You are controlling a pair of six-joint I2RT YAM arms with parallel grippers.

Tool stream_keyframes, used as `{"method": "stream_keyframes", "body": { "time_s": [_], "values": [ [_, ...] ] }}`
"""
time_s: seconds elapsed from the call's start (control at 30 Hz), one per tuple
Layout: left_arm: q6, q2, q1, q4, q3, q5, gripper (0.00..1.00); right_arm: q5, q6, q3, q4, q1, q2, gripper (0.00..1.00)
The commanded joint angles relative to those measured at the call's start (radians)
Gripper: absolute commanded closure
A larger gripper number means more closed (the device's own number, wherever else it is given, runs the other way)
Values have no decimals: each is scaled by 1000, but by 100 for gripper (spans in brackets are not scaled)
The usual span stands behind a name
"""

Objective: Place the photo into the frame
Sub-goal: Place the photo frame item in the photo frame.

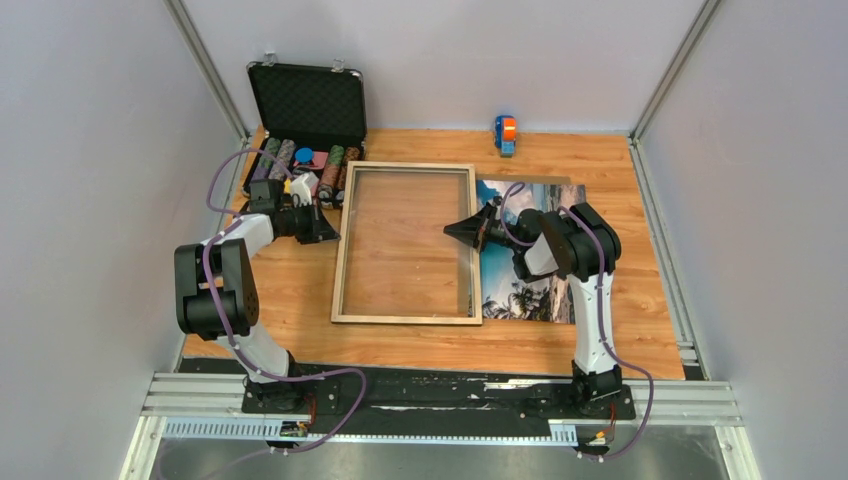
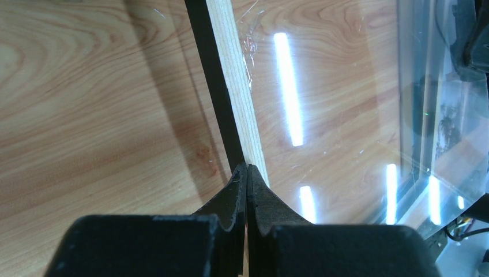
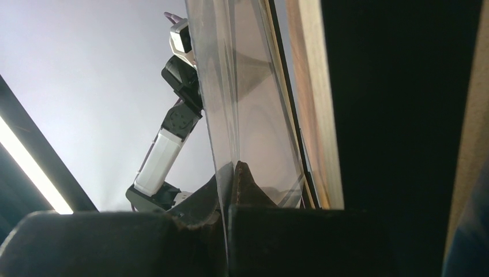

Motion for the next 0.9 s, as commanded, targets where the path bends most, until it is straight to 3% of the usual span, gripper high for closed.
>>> {"method": "stream_keyframes", "body": {
  "time_s": [0.0, 0.87],
  "values": [
    [14, 9, 4, 6, -8, -7, 100, -1, 36, 22, 99, -4, -16, 100],
    [11, 18, 4, 16, -12, -10, 100, 20, 55, 10, 117, -11, -12, 100]
  ]
}}
